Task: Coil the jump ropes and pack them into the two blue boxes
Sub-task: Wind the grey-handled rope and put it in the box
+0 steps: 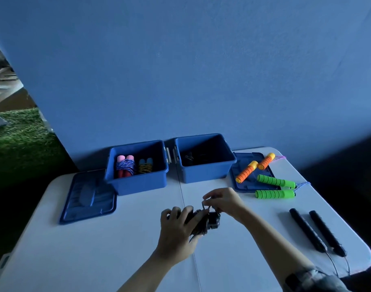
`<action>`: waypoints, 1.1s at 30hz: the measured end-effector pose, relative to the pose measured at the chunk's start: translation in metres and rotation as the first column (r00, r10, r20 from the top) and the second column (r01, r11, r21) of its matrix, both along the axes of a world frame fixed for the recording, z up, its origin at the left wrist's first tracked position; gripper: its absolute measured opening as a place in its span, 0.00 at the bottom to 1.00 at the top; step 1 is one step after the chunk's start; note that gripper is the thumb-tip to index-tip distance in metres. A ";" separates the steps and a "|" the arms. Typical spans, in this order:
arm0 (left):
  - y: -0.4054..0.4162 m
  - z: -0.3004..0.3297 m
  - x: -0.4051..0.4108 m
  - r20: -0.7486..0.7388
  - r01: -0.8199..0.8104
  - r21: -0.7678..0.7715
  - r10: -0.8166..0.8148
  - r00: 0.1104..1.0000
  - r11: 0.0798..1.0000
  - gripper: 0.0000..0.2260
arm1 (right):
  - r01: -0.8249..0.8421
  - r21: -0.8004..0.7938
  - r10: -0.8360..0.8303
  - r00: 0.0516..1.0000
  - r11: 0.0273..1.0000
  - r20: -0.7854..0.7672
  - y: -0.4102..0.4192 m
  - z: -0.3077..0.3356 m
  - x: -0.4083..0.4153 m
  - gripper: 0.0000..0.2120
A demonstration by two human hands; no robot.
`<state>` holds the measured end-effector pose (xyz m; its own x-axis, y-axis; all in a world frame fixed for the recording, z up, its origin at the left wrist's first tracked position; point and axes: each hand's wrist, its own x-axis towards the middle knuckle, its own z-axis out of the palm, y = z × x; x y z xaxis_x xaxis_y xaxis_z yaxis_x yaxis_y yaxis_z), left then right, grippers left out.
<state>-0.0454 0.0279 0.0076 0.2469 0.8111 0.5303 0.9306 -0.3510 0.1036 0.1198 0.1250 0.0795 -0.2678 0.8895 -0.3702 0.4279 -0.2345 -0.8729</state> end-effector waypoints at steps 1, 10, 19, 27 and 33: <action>0.002 -0.001 0.001 -0.002 -0.005 0.016 0.005 1.000 1.000 0.27 | 0.012 0.002 -0.012 1.000 1.000 0.007 0.001 -0.001 0.000 0.08; 0.019 0.011 0.007 0.157 -0.171 -0.096 0.184 0.970 0.981 0.27 | 0.112 -0.346 -0.198 0.954 0.931 -0.223 0.000 0.004 0.006 0.11; 0.024 0.025 0.009 0.420 -0.130 -0.482 0.359 0.833 0.867 0.29 | 0.123 -0.374 -0.295 0.844 0.919 -0.447 -0.009 -0.013 0.003 0.11; 0.034 0.034 0.021 0.661 0.019 -0.640 0.538 0.523 0.768 0.14 | 0.059 -0.377 -0.293 0.742 0.924 -0.603 -0.019 -0.036 0.002 0.13; 0.052 0.041 0.026 0.717 0.085 -0.646 0.565 0.409 0.758 0.13 | 0.175 -0.332 -0.329 0.807 0.927 -0.490 -0.039 -0.035 -0.009 0.11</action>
